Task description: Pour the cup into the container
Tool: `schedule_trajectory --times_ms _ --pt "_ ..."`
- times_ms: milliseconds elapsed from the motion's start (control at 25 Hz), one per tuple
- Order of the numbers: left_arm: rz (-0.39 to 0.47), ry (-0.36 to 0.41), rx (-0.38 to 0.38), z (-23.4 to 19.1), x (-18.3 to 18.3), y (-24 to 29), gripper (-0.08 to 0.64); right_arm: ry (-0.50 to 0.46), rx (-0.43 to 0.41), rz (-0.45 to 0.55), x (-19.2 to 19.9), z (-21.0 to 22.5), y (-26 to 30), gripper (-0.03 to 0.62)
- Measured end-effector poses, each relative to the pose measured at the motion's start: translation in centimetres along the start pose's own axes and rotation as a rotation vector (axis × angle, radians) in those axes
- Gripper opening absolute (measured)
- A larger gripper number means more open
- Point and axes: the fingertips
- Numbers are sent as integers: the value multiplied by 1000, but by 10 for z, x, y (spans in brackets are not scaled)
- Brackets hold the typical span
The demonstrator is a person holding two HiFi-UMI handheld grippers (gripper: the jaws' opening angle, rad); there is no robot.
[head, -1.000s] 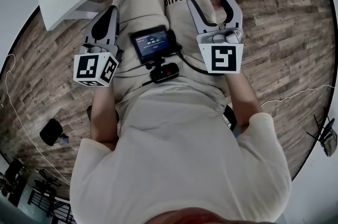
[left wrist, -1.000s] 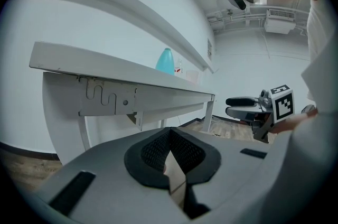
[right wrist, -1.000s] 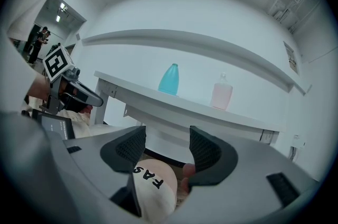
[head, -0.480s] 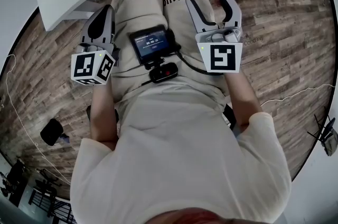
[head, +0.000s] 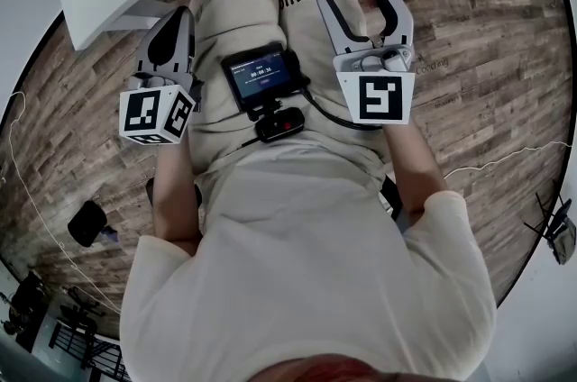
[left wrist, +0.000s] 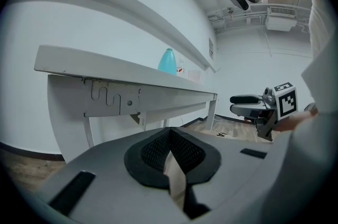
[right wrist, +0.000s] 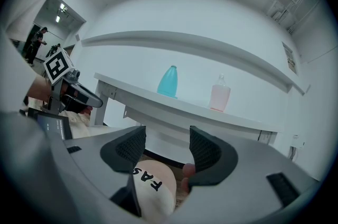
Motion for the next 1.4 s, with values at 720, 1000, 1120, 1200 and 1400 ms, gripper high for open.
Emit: schedule_trajectory --times_ms 720,1000,1120,1200,1400 --pt "10 -7 30 62 19 -35 12 0 -9 -12 12 -1 -65 270" --pt "-9 3 31 77 31 -38 12 -1 -5 -17 16 4 -80 270" --pt "-13 4 33 82 35 -40 12 -15 -17 -35 20 4 -85 270" --pt "-12 5 32 87 37 -44 12 -13 -13 -19 18 4 -90 270" --pt "-11 -5 21 94 42 -54 12 -16 -23 0 13 1 -102 270"
Point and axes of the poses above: the fingertips, and each gripper's own axes: y forward along the fingers, z to its right, x out of its underside, and after that the axes turned 10 degrees about -y, right-handed
